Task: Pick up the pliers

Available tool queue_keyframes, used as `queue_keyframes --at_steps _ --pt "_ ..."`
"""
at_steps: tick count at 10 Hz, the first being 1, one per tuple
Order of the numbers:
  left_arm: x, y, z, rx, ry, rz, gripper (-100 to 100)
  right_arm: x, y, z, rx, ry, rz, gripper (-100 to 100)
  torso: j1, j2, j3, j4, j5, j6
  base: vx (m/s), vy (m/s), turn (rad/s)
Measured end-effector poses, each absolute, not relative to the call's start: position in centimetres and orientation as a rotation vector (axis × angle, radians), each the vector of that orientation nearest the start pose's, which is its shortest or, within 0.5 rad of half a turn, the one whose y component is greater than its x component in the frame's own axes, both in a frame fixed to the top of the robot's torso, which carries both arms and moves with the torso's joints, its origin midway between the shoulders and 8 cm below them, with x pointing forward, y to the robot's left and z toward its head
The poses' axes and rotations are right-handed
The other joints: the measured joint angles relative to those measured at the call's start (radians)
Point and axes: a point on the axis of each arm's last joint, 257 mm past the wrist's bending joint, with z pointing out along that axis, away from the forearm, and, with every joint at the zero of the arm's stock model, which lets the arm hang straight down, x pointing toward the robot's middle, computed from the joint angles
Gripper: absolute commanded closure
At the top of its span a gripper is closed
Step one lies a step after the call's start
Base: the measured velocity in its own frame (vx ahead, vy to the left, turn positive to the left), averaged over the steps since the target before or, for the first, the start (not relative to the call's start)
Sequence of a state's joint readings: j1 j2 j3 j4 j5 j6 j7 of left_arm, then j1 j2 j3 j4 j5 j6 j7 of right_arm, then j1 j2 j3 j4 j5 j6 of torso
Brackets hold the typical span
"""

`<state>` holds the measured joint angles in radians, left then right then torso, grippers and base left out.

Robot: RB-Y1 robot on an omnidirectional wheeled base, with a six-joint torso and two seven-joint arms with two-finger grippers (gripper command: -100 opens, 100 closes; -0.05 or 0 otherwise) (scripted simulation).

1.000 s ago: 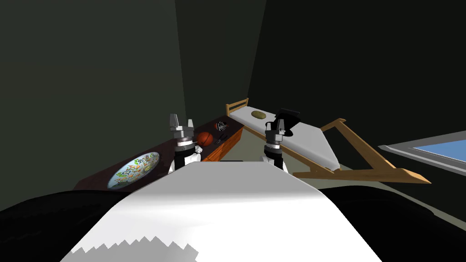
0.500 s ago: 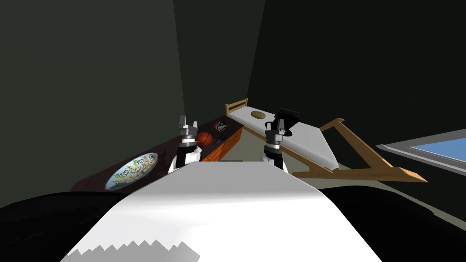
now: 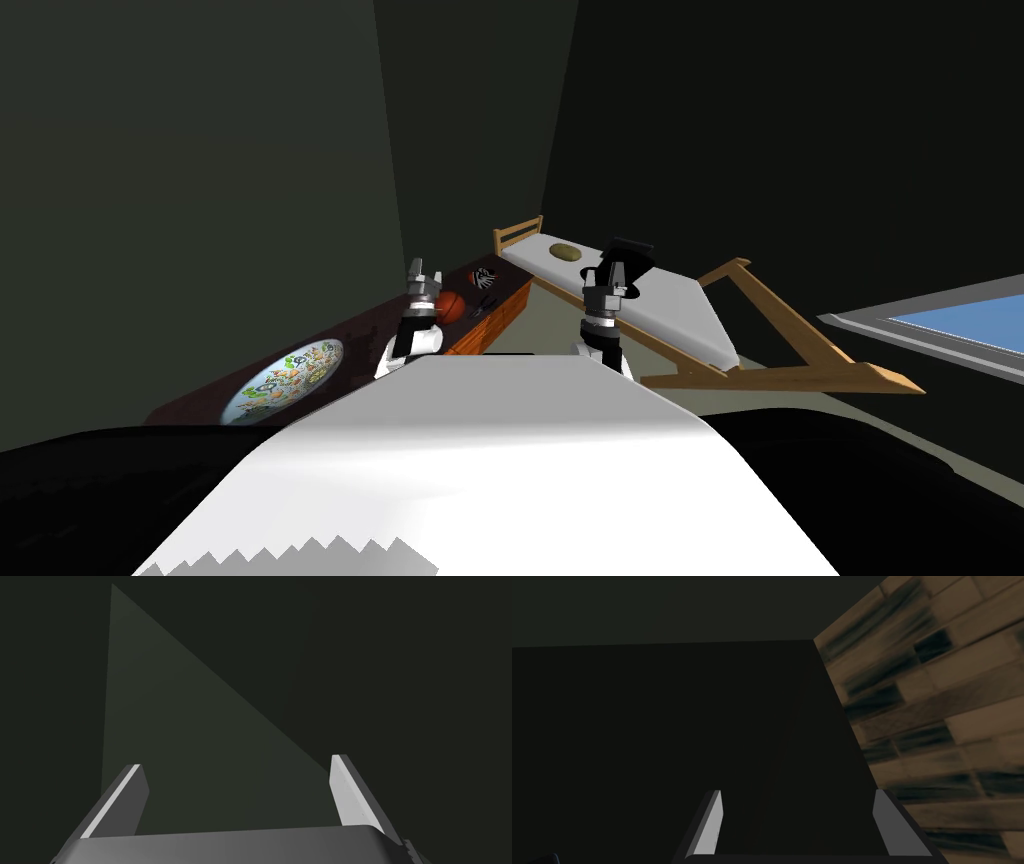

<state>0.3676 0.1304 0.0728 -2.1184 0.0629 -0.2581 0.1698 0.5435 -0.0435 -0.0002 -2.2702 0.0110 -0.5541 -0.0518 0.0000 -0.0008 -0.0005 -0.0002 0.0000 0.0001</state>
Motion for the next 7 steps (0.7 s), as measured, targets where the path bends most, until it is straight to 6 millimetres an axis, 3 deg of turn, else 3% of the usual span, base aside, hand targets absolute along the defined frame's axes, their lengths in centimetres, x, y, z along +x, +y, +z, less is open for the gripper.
queue_keyframes --at_steps 2,7 --pt "42.8 31.2 -6.0 -0.958 0.829 -1.366 -100 33.4 -27.7 1.6 0.635 0.639 1.333 0 0.000 0.000 0.000 0.000 0.000 0.000 0.010 -0.004 -0.059" --pt "46.8 32.0 -11.9 -1.137 0.936 -1.350 -100 33.4 -27.7 1.6 0.636 0.639 1.333 0 0.000 0.000 0.000 0.000 0.000 0.000 0.012 0.000 -0.063"
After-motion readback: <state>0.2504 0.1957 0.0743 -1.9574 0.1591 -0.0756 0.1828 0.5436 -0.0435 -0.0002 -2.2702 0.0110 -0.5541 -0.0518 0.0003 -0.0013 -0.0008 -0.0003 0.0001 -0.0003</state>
